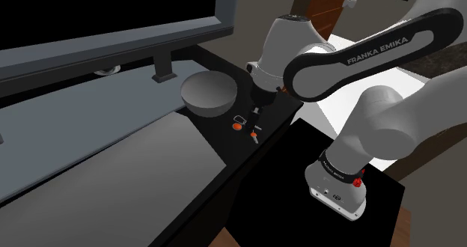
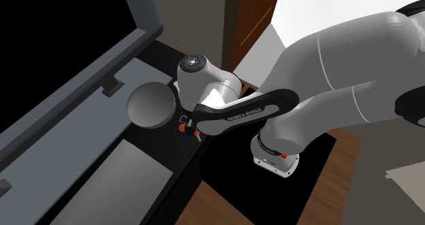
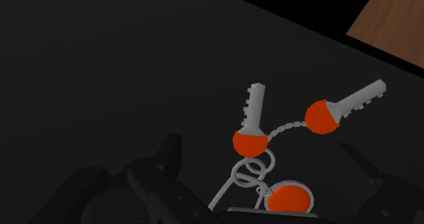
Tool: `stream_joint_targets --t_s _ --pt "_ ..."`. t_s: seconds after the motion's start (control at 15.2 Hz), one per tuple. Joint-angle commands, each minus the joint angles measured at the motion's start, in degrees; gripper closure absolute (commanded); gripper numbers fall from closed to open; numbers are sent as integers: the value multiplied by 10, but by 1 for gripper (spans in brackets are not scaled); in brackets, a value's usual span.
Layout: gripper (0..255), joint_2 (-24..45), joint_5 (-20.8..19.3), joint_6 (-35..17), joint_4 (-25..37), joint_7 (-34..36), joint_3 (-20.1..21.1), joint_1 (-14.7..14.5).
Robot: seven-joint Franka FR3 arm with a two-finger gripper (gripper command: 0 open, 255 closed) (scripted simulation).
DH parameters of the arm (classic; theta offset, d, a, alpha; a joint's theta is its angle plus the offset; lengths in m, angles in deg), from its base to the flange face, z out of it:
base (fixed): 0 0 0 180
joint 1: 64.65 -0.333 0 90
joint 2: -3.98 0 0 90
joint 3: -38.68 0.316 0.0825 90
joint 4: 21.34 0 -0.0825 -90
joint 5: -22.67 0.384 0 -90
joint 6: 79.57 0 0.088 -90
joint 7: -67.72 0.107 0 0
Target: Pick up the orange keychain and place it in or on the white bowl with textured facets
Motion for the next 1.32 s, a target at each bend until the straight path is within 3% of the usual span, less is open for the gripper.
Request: stream_joint_targets --t_s 0.0,0.13,0.2,0.79,1.25 --pt "0 0 0 0 0 0 0 0" --pt "0 0 0 0 0 0 0 0" --pt "255 0 0 0 0 0 0 0" --pt "255 0 -1 0 0 0 -1 -1" --pt "255 -47 -12 77 31 6 -9 3"
